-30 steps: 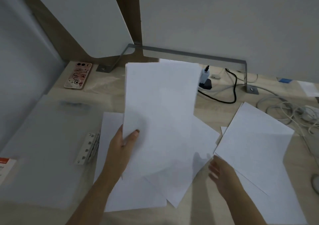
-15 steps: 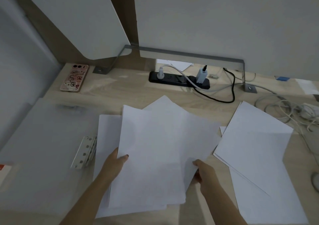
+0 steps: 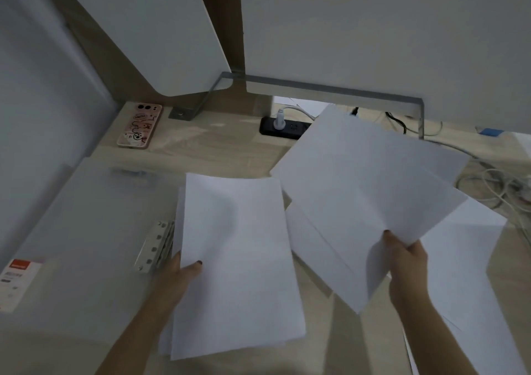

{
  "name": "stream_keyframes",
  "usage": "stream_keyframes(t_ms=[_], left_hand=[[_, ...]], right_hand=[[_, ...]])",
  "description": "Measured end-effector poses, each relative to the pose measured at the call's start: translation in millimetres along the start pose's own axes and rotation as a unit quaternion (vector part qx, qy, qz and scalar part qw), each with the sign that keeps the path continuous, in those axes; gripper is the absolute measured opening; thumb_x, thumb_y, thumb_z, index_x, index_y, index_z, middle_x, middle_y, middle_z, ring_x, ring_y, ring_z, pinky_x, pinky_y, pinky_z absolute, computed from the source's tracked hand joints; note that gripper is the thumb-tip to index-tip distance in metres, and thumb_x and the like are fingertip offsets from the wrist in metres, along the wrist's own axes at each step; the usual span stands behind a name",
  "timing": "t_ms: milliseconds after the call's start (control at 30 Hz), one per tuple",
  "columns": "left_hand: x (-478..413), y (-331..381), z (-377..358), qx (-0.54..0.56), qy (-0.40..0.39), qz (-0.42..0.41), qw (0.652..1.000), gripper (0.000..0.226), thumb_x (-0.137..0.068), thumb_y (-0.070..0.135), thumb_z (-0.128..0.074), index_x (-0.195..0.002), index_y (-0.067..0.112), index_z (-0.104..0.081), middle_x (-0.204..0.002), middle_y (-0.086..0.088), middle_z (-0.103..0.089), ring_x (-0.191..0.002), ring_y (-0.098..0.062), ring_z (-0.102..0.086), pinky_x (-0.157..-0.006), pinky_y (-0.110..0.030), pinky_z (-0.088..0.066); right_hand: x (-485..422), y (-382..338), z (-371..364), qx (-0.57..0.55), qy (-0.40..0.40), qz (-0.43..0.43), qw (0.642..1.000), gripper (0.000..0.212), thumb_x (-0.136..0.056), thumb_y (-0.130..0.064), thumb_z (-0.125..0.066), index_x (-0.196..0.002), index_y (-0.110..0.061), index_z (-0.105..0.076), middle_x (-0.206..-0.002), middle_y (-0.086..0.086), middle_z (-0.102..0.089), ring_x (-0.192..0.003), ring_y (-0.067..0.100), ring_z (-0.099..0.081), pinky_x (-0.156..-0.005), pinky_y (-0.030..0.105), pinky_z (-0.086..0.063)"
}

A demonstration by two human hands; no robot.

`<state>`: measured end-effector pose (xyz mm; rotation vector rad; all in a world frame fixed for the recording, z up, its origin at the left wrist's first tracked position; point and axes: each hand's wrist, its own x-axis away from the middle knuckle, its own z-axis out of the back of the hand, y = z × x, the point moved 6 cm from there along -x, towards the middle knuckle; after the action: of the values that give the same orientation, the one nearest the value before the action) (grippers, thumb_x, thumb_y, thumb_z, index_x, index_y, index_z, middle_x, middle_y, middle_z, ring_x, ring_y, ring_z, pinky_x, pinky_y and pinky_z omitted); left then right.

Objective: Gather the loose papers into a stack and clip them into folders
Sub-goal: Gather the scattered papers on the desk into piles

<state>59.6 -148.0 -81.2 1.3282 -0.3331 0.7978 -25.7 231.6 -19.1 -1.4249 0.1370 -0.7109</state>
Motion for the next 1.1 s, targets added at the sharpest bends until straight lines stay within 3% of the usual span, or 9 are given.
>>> stream_keyframes(t_ms=[100,233,367,500,567,700,800,967,1100], left_hand=[[-5.7,-10.9,6.8,-0.049,0.024,0.021,0.998,0.048,-0.087,0.011,-0.06,-0.132,0.008,-0.047,-0.125,-0.014,-0.057,-0.11,-0.031,-0.056,-0.1,-0.045,-0.043],[-5.1,-9.2,6.0,-0.088,0.084,-0.02,0.992,0.044,-0.086,0.0,-0.055,-0.129,0.004,-0.046,-0.115,-0.012,-0.058,-0.094,-0.028,-0.057,-0.081,-0.036,-0.049],[11.8,20.1,6.9,-0.13,0.199,-0.126,0.963,0.056,-0.087,0.016,-0.061,-0.137,0.009,-0.038,-0.138,-0.018,-0.037,-0.127,-0.032,-0.035,-0.107,-0.046,-0.031],[27.0,61.7,-19.7,0.115,-0.009,-0.118,0.986,0.035,-0.092,0.045,-0.044,-0.124,0.028,-0.049,-0.12,0.008,-0.058,-0.118,-0.014,-0.053,-0.108,-0.039,-0.036],[30.0,72.9,-30.9,0.192,-0.077,-0.092,0.974,0.024,-0.092,0.04,-0.045,-0.112,0.032,-0.055,-0.109,0.011,-0.065,-0.104,-0.008,-0.061,-0.1,-0.036,-0.043],[26.7,63.0,-32.7,0.183,-0.022,-0.06,0.981,0.022,-0.09,0.019,-0.055,-0.112,0.025,-0.055,-0.117,-0.001,-0.062,-0.108,-0.022,-0.058,-0.103,-0.043,-0.042],[29.7,54.6,-26.6,0.187,0.007,-0.06,0.981,0.014,-0.092,0.017,-0.053,-0.093,0.03,-0.059,-0.103,0.003,-0.064,-0.096,-0.016,-0.059,-0.096,-0.039,-0.042],[31.0,50.8,3.1,0.222,0.052,-0.07,0.971,0.024,-0.092,0.018,-0.052,-0.115,0.019,-0.058,-0.103,0.002,-0.066,-0.095,-0.019,-0.062,-0.085,-0.037,-0.047],[31.1,61.3,28.3,0.196,0.051,-0.088,0.975,0.018,-0.092,0.015,-0.051,-0.107,0.016,-0.061,-0.092,0.006,-0.069,-0.085,-0.011,-0.064,-0.069,-0.03,-0.048]], right_hand=[[-5.3,-20.5,9.2,-0.062,-0.011,0.015,0.998,0.021,-0.091,-0.004,-0.05,-0.11,-0.013,-0.053,-0.09,-0.003,-0.06,-0.085,0.019,-0.054,-0.069,0.026,-0.043],[-4.8,-22.2,3.4,-0.152,-0.088,-0.022,0.984,0.029,-0.092,-0.003,-0.048,-0.116,-0.017,-0.054,-0.105,-0.009,-0.063,-0.094,0.009,-0.06,-0.069,0.014,-0.055],[9.9,-4.0,-12.9,-0.13,-0.186,-0.069,0.971,0.032,-0.091,-0.005,-0.049,-0.12,-0.017,-0.055,-0.112,-0.007,-0.066,-0.099,0.013,-0.063,-0.074,0.024,-0.058],[31.4,17.5,-29.4,-0.069,-0.267,-0.136,0.951,0.028,-0.088,-0.008,-0.053,-0.114,-0.016,-0.06,-0.107,-0.001,-0.072,-0.094,0.017,-0.069,-0.078,0.034,-0.051],[41.6,27.8,-35.9,-0.042,-0.299,-0.165,0.939,0.03,-0.087,-0.008,-0.056,-0.116,-0.014,-0.061,-0.11,0.001,-0.072,-0.098,0.019,-0.069,-0.083,0.035,-0.051],[59.5,42.3,-46.1,0.023,-0.348,-0.189,0.918,0.026,-0.088,-0.009,-0.056,-0.113,-0.014,-0.063,-0.106,0.001,-0.073,-0.096,0.02,-0.07,-0.079,0.033,-0.053],[66.5,56.8,-49.4,0.075,-0.365,-0.197,0.907,0.026,-0.089,-0.018,-0.056,-0.115,-0.018,-0.063,-0.107,-0.001,-0.073,-0.099,0.022,-0.068,-0.086,0.036,-0.052],[78.7,79.0,-58.4,0.063,-0.355,-0.236,0.902,0.025,-0.093,-0.03,-0.052,-0.107,-0.013,-0.064,-0.096,0.005,-0.073,-0.08,0.021,-0.068,-0.064,0.028,-0.053],[77.8,94.5,-60.3,0.072,-0.311,-0.276,0.907,0.037,-0.095,-0.036,-0.046,-0.105,-0.006,-0.063,-0.086,0.007,-0.068,-0.069,0.02,-0.063,-0.057,0.027,-0.049]])
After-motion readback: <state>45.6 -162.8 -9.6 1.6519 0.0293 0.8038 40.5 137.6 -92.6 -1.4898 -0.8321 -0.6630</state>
